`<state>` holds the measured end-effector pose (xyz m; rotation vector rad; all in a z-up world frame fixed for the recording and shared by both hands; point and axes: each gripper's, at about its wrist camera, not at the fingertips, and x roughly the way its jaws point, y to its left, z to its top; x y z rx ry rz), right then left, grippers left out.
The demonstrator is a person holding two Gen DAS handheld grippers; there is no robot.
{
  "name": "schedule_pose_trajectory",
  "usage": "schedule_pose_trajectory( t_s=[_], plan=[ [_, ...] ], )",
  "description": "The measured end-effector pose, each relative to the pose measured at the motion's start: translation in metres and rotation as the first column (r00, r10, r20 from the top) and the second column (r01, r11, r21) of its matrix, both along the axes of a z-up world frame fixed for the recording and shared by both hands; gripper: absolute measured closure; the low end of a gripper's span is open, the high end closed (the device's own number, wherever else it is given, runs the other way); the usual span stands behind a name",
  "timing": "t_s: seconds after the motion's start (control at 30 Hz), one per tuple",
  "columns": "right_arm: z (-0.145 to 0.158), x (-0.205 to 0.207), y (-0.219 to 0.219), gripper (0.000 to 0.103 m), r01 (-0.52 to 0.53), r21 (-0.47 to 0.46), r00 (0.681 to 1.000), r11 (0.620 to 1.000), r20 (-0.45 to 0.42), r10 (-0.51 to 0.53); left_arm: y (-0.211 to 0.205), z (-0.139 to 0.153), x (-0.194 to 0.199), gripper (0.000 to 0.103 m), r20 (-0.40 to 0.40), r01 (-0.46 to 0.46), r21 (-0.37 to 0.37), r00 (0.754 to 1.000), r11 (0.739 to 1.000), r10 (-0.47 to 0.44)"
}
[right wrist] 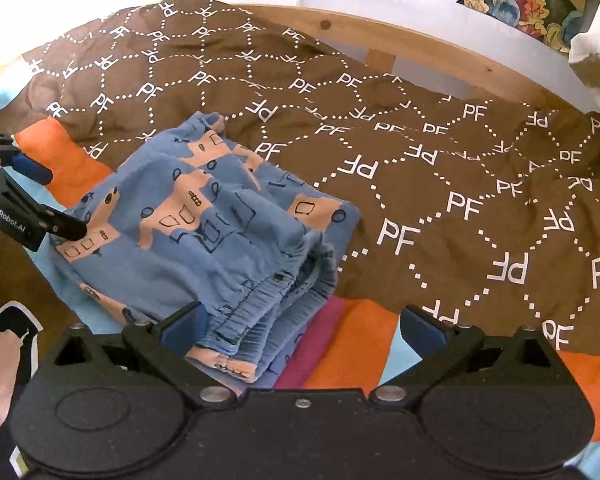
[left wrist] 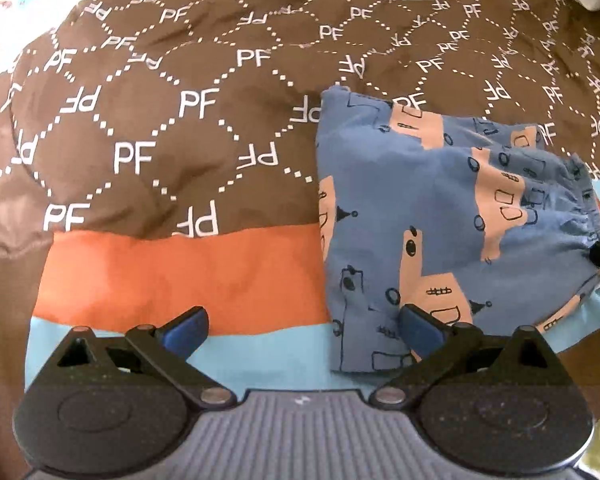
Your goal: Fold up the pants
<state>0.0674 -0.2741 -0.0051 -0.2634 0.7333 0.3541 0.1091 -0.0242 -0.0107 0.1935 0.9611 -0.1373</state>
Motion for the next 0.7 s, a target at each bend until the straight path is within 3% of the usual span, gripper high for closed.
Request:
schedule_pose_trajectory(
  t_s=[0.3,0.7],
  plan=[
    [0.008,0.0,-0.012,0.001,0.048,0.031,0.999,0.998,-0.022,-0.047,0.007,0.009,-0.006,0.0,-0.041,-0.011,-0.009,0.999,1.0,0.01],
    [0.019,0.019,-0.042,0.001,0.173,0.139,0.982,0.975,-0.101,-0.16,0.01,0.019,-0.003,0.0,-0.089,-0.059,-0.092,0.995,0.994,0.051]
  ],
)
